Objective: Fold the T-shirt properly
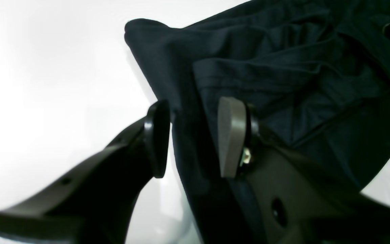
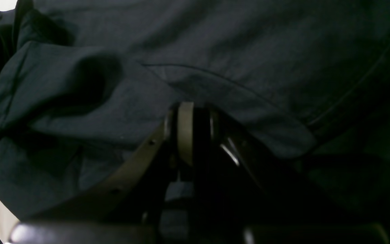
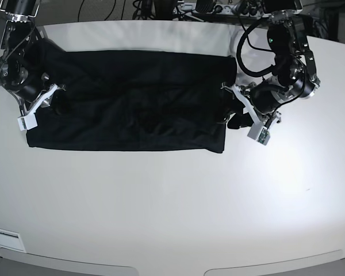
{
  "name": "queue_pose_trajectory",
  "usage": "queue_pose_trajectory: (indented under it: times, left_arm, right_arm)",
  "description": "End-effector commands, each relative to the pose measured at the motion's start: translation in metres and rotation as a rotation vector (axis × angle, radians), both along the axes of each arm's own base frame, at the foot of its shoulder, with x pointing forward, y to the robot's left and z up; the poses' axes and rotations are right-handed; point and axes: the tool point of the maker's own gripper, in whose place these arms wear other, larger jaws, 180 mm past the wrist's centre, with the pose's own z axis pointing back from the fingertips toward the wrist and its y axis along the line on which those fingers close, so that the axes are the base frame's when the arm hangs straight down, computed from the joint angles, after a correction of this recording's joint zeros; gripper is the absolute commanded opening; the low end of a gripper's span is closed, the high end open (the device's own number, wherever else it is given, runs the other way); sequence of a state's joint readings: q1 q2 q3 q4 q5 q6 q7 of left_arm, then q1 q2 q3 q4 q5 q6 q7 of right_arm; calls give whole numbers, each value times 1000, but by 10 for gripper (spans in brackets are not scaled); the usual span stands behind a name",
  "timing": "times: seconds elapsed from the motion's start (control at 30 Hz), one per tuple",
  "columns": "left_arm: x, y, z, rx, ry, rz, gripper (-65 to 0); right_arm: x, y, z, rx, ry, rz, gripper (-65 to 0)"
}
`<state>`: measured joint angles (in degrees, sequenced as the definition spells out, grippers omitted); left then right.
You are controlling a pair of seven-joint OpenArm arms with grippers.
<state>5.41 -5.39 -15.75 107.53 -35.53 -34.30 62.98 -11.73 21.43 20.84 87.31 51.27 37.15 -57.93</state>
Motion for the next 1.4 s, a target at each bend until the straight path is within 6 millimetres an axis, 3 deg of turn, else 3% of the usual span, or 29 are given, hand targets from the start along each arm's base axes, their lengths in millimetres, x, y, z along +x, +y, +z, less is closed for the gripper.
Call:
queue_pose_trajectory:
  times: [0.0,0.27,0.47,0.63,0.77,0.9,0.97,1.13,1.37]
  left_arm:
    - [5,-3,11,-26,-40,0,-394]
    - [1,-3,-10,-67,32,9,-394]
    - [1,-8,-6,-113,29,2,-399]
    - [0,-20,8,-203,-5,-41,-483]
    - [-1,-20,7,-200,1,-43,-551]
    - [-4,-20,4,-188,19,-51,-557]
    - [-5,-21,4,-181,16,-65,-529]
    - [-7,-22,3,-169,9,-89,-312]
    - [-7,-25,10,-165,-22,-118,-303]
  right_arm:
    - [-18,-8,-15,-70,98,30,-556]
    - [-18,-8,-15,-69,98,29,-555]
    - [-18,-8,-15,-70,98,29,-555]
    - [-18,-8,-15,-70,99,29,-555]
    - [-18,-8,-15,-70,99,29,-556]
    - [-18,-8,-15,-69,99,29,-555]
    - [-18,-8,-15,-70,99,30,-555]
    - [-18,-8,-15,-70,99,30,-555]
    - [-18,-8,-15,-70,99,30,-555]
